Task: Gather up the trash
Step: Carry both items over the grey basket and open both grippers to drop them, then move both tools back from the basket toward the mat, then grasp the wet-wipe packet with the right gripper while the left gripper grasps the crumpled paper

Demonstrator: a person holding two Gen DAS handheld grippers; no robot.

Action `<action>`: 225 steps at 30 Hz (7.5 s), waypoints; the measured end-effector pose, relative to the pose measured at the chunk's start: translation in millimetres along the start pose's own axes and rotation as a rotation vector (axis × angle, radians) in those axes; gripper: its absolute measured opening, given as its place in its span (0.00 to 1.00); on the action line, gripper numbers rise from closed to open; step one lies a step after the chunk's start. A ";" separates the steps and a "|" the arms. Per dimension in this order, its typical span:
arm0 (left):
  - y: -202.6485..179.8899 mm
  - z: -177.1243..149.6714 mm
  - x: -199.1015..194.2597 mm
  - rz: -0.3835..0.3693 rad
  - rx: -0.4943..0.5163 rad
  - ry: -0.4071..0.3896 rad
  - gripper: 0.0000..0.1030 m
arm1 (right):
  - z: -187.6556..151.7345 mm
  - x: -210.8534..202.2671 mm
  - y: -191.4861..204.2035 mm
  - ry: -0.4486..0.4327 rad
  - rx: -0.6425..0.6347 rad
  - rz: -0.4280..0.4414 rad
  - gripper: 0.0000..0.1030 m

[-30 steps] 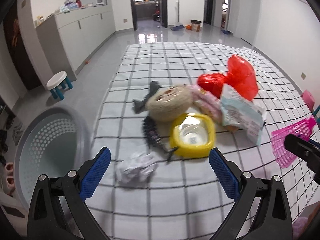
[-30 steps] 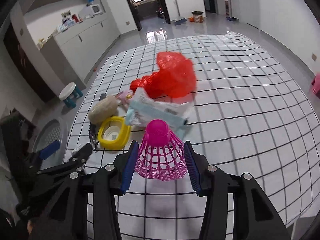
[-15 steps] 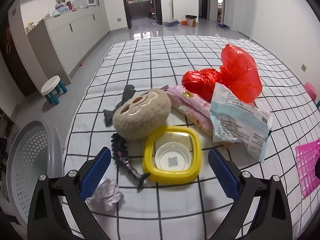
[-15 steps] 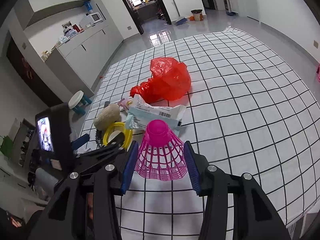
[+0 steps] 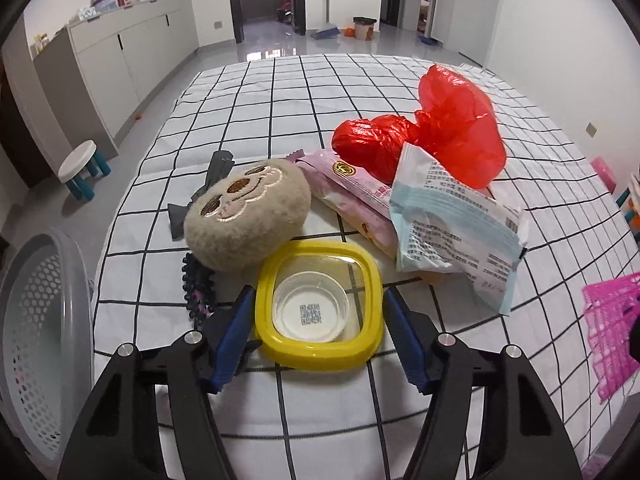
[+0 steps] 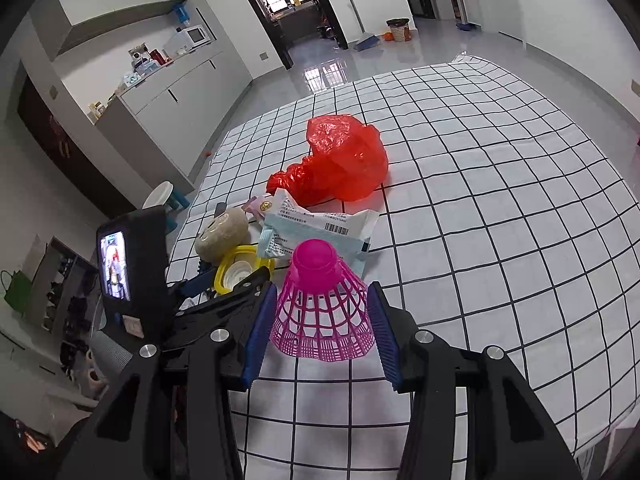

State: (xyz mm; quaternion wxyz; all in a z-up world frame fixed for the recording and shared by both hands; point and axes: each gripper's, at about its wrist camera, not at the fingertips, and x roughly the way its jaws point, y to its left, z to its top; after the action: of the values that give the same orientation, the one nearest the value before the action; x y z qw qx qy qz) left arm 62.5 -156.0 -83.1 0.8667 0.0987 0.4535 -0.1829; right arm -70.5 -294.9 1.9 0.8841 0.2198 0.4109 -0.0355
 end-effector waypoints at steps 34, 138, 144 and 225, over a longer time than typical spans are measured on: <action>204.7 -63.6 -151.2 0.253 -0.214 -0.144 0.61 | -18.3 64.0 214.6 0.128 -0.353 0.197 0.44; 143.0 -42.1 -171.3 0.221 -0.221 -0.166 0.92 | 3.6 14.4 125.4 -0.014 -0.277 0.115 0.68; 128.0 -40.0 -165.4 0.201 -0.195 -0.161 0.92 | 3.7 9.7 100.4 -0.019 -0.263 0.064 0.68; 101.2 -40.4 -56.5 0.105 -0.132 -0.026 0.92 | 23.1 63.3 32.0 0.131 -0.207 -0.015 0.39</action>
State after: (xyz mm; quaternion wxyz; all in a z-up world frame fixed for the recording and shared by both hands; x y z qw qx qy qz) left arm 43.9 -37.0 -59.1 0.8855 0.0627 0.4474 -0.1082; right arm -4.5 -268.2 -20.6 0.8731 0.1262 0.4707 0.0146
